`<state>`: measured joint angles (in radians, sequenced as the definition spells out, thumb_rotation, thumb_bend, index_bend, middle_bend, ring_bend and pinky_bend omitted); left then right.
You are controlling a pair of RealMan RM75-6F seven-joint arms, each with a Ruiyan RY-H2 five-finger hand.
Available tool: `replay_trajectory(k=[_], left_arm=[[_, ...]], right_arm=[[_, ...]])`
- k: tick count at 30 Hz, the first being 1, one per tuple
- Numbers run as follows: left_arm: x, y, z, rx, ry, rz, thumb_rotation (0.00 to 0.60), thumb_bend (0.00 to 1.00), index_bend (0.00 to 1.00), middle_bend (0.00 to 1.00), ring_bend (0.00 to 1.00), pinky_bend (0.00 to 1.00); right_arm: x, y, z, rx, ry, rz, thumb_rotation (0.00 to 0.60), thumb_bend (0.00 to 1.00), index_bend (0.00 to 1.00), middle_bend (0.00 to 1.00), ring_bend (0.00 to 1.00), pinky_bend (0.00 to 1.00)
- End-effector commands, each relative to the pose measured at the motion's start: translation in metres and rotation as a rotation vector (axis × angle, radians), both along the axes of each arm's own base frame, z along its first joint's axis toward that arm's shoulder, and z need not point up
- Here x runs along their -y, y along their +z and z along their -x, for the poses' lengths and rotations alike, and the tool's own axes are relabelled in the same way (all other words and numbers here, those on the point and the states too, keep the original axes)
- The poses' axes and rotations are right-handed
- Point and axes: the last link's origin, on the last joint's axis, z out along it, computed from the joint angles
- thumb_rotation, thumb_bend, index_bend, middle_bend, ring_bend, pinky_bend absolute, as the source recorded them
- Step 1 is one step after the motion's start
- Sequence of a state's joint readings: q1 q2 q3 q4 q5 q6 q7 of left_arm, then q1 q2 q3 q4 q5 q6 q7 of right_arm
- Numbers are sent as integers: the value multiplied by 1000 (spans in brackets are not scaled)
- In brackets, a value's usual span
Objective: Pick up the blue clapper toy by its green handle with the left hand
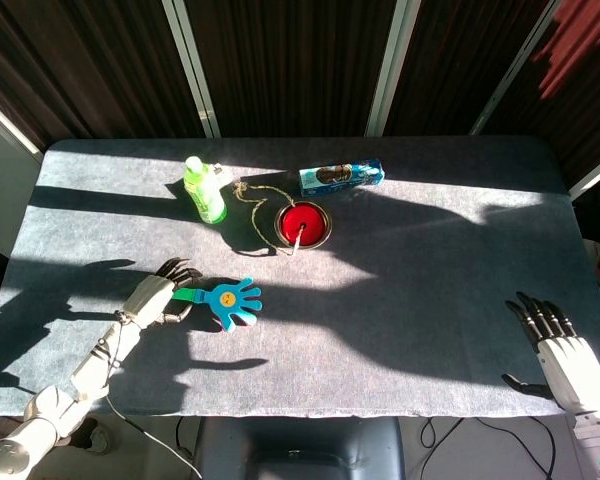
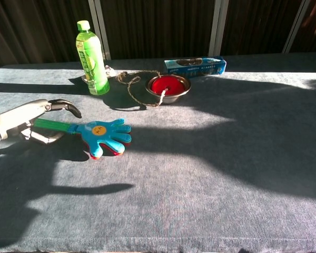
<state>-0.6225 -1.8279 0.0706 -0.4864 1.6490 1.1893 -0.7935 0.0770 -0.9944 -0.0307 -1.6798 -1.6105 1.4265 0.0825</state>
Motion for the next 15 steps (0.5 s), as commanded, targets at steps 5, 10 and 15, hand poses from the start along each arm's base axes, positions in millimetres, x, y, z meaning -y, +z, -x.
replay_trajectory(k=[5, 10, 15], left_arm=[[5, 8, 4, -92, -25, -28, 600, 419, 0, 0, 0, 0], [25, 42, 1, -101, -84, -144, 600, 404, 0, 0, 0, 0], [98, 94, 3, -173, -107, -363, 600, 408, 0, 0, 0, 0]], right_arm=[[0, 0, 0, -1, 0, 4, 600, 179, 0, 0, 0, 0], [-2, 2, -2, 5, 10, 7, 600, 179, 0, 0, 0, 0], [-4, 5, -3, -8, 22, 46, 600, 179, 0, 0, 0, 0]])
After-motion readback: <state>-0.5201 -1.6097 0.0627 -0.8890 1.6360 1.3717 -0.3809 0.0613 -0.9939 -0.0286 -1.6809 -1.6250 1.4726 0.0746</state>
